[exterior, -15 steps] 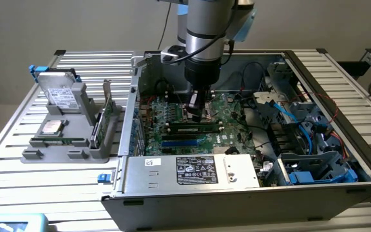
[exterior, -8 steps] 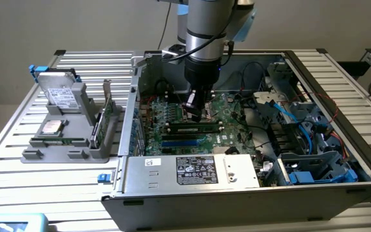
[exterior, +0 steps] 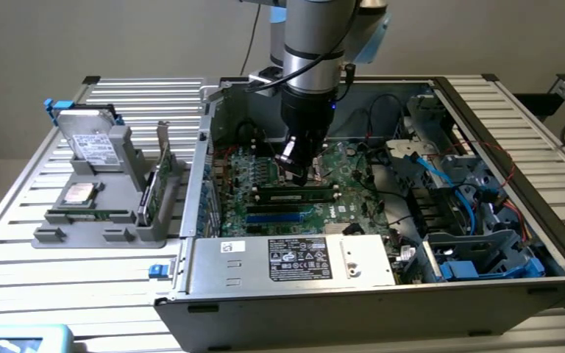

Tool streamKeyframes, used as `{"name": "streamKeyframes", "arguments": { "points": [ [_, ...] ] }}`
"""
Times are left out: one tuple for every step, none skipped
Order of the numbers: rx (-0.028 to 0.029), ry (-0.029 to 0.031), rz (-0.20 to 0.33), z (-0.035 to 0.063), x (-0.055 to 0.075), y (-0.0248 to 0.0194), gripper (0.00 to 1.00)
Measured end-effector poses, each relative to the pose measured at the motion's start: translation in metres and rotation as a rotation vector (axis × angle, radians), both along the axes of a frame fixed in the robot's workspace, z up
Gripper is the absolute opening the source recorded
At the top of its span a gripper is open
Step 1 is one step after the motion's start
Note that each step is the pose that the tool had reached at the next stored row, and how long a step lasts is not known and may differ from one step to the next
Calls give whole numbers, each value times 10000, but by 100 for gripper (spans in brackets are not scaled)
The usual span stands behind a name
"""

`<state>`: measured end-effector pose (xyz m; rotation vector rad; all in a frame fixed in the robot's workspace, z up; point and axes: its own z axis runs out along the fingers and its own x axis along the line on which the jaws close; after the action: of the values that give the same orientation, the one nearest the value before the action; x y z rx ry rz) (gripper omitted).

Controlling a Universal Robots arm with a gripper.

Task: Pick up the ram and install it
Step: 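Press down the ram until it locks into place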

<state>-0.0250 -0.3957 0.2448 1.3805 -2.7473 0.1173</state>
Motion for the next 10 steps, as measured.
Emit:
{"name": "streamKeyframes", "arguments": {
  "points": [
    [1, -33, -106, 0, 0, 0, 11],
    [-1, -63, -206, 0, 0, 0, 11],
    [-1, -94, -311, 0, 0, 0, 11],
    [-1, -127, -424, 0, 0, 0, 11],
    [-1, -156, -530, 0, 0, 0, 11],
    [-1, -185, -638, 0, 0, 0, 11],
    [-1, -213, -746, 0, 0, 0, 11],
    [-1, -241, -858, 0, 0, 0, 11],
    [-2, -269, -968, 0, 0, 0, 11],
    [-2, -294, -1077, 0, 0, 0, 11]
  ]
}}
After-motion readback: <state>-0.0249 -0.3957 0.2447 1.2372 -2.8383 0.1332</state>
